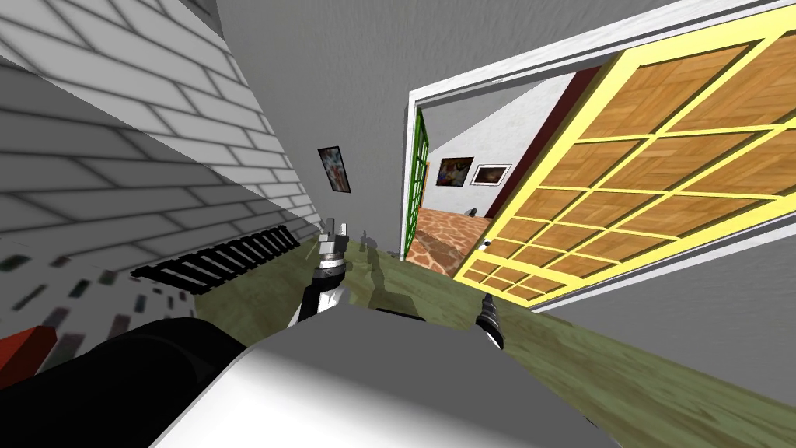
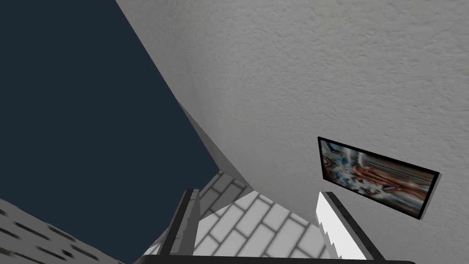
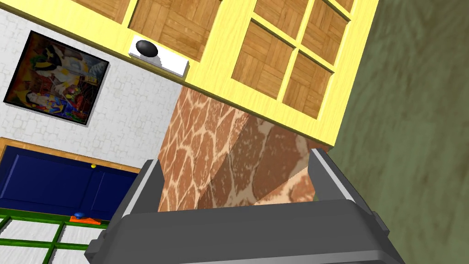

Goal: Push the door open

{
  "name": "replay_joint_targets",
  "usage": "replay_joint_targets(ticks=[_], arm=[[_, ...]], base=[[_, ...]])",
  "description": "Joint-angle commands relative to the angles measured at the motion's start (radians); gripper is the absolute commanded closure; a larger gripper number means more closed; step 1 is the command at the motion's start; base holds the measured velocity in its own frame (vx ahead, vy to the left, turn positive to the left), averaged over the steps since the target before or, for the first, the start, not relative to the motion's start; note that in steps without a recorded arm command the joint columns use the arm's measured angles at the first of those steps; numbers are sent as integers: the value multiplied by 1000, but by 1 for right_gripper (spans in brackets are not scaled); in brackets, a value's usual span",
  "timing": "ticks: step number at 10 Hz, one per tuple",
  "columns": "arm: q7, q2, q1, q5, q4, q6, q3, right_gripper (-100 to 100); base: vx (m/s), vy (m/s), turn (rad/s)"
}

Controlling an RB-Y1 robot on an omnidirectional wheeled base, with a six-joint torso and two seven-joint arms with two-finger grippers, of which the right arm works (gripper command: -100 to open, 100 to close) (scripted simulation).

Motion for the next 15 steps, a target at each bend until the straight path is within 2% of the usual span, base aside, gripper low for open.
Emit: replay_joint_targets(ticks=[1, 15], arm=[[10, -3, -11, 33, 32, 24, 3, -100], [123, -32, -78, 310, 267, 205, 15, -100]], base=[[11, -98, 52], [50, -111, 54]])
